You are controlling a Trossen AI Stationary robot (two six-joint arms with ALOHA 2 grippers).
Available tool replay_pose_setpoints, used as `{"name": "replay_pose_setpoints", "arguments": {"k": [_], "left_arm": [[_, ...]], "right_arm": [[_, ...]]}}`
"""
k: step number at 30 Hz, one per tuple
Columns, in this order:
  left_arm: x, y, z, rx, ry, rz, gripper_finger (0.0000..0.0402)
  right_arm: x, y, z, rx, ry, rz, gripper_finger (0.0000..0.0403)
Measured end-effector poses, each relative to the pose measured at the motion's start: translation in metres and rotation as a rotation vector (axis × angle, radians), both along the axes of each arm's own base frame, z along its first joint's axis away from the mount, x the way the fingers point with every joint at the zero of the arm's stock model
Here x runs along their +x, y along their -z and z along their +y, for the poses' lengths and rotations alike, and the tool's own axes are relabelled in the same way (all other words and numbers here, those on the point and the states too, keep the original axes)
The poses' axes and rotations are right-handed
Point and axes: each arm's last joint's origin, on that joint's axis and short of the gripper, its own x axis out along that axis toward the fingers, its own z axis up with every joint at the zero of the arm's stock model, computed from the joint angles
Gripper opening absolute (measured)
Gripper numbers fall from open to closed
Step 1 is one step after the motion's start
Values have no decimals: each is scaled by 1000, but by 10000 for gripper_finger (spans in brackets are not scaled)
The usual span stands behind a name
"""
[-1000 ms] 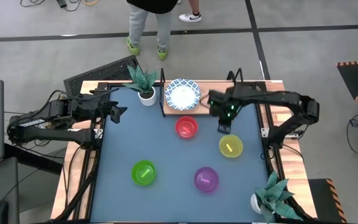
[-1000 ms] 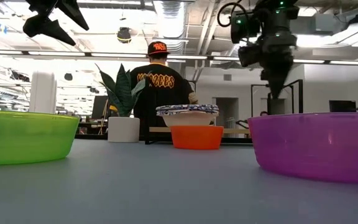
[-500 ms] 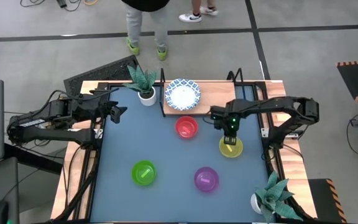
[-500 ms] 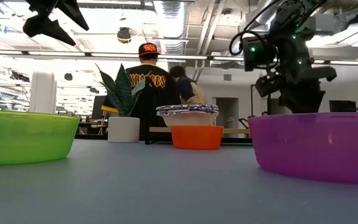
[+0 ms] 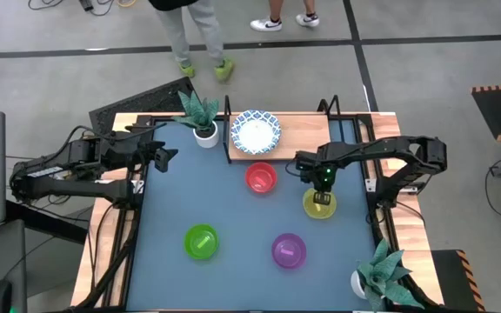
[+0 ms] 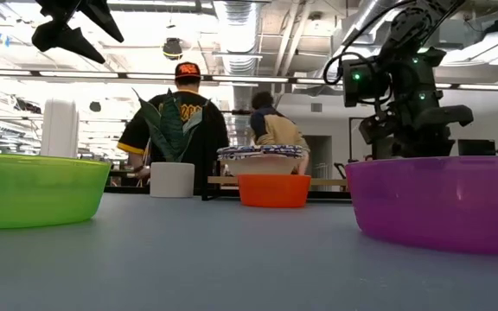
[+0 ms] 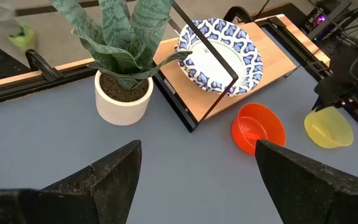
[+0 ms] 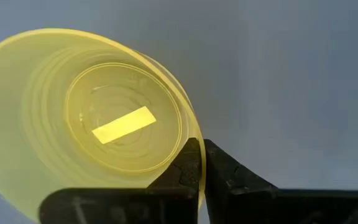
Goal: Place and stack bowls onto a shelf
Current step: Put the yellow bowl on the shelf
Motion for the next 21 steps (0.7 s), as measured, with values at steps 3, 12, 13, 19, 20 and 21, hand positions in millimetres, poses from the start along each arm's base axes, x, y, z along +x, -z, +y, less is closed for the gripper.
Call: {"name": "replay_pose_setpoints", "arguments": {"k": [3,12,13,19,20,21], "left_arm": [[0,0,0,2,-3,0,300],[0,0,0,3,-5,1,300],[0,0,0,3,-5,0,300],[0,0,0,3,-5,1,300],[0,0,0,3,-5,1,300],[0,0,0,3,-5,0,300]], "right_arm": [[2,-2,2,0,17,3,22],[19,-46,-9,-12,38,-40,22],[22,-53,-13,-17,35,-58,22],[30,-102,-50,-86,113,-200,22],[28,-109,-58,-107,140,-212,22],[26,-115,-66,-129,168,-220,22]]}}
